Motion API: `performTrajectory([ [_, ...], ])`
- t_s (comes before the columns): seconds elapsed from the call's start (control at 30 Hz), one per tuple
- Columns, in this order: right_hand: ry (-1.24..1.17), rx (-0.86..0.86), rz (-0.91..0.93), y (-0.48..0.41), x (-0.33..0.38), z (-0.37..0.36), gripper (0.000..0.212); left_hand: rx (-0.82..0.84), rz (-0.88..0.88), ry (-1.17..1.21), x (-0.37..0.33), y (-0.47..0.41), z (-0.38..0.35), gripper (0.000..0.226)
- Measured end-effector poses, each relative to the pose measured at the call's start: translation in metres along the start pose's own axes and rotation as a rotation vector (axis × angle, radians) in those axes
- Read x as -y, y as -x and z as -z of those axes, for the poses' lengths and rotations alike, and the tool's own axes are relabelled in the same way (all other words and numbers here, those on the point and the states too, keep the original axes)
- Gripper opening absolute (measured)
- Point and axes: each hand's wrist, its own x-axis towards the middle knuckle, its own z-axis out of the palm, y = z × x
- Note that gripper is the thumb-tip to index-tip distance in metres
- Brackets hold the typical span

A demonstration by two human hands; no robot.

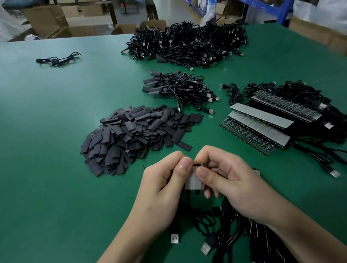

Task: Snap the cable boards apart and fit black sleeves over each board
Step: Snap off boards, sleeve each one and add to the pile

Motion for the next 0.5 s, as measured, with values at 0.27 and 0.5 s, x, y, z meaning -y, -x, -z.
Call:
performTrajectory([
  [0.27,-0.05,0.016,-0.029,-0.0008,0.0001,0.0012,0.015,0.028,0.09,0.189,-0.0013,0.0001,0.0003,0.051],
  [0.5,-0.068,0.024,-0.027,-0.0008,-0.0019,0.0004,0.015,0.059,0.145,0.284,-0.0025,0.0002,-0.0018,0.048],
])
